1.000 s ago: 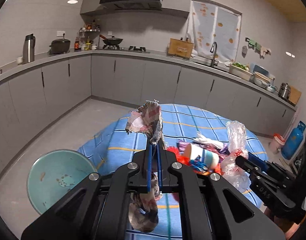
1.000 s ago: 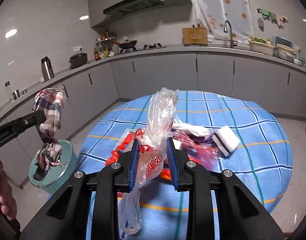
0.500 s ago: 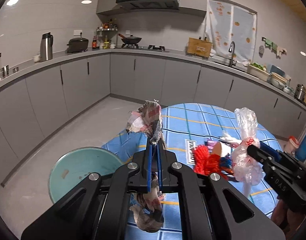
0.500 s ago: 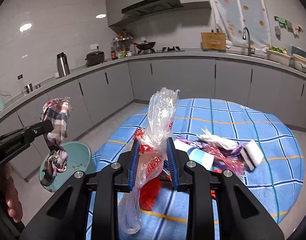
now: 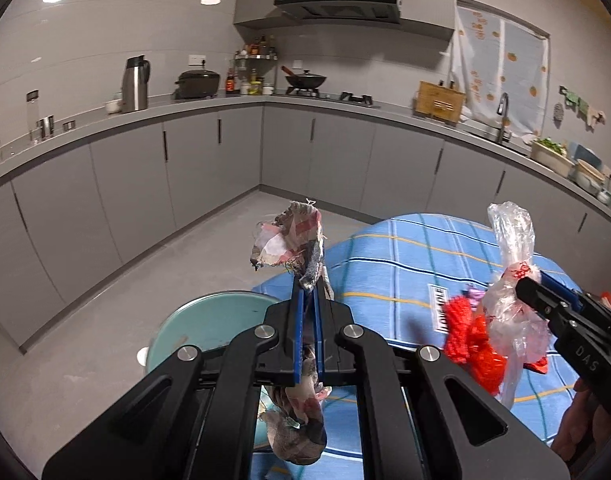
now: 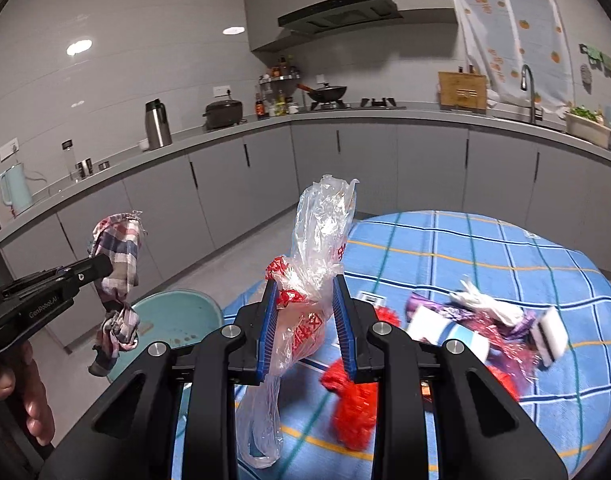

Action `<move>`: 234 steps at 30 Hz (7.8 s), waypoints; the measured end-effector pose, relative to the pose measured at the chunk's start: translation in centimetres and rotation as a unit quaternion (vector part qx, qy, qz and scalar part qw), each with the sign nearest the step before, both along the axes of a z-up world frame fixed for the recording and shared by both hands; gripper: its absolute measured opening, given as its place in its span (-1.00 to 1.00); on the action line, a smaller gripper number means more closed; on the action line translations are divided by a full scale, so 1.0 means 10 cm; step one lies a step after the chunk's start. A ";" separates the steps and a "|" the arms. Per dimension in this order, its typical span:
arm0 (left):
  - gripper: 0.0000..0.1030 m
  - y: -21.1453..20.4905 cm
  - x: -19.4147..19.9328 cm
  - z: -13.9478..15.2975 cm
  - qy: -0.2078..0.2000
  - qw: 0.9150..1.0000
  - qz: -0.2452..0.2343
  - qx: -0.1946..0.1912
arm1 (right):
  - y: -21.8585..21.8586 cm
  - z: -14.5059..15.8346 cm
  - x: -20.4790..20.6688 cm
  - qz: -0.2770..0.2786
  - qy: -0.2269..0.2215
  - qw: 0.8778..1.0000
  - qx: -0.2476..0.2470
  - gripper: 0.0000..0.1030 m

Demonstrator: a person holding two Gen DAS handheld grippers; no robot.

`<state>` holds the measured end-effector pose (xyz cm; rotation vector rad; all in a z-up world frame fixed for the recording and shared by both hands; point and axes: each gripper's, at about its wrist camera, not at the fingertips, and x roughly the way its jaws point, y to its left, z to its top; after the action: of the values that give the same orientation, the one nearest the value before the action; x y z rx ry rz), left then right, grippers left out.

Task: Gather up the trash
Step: 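Lift the rag and clear bag with both tools and carry them over the bucket, then open both tools to drop the rag and clear bag into the bucket, then move both tools back toward the remaining trash on the table, then grasp the red plastic bag with the left tool while the right tool grasps the red snack wrapper, then lift the red bag and wrapper with both tools and carry them toward the bucket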

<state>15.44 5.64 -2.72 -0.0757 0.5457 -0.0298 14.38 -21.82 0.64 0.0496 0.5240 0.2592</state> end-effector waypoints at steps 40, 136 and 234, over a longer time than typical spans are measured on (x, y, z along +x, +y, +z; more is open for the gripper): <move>-0.89 0.76 0.32 -0.41 0.049 0.994 0.096 -0.006 | 1.23 -0.14 0.60 0.143 0.023 0.989 0.006 -0.45; 0.69 -1.71 0.37 -0.86 0.091 0.982 -0.153 0.056 | -1.42 -0.73 -0.20 -0.131 0.074 0.989 -0.012 0.25; -0.70 -1.36 -0.01 -0.40 0.025 0.987 -0.158 0.032 | -1.38 -0.21 -0.54 -0.102 0.037 0.994 -0.008 -0.95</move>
<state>15.32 -7.95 -6.74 0.0732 0.6036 -0.3193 9.01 -35.61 -1.44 0.0978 0.5901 0.0533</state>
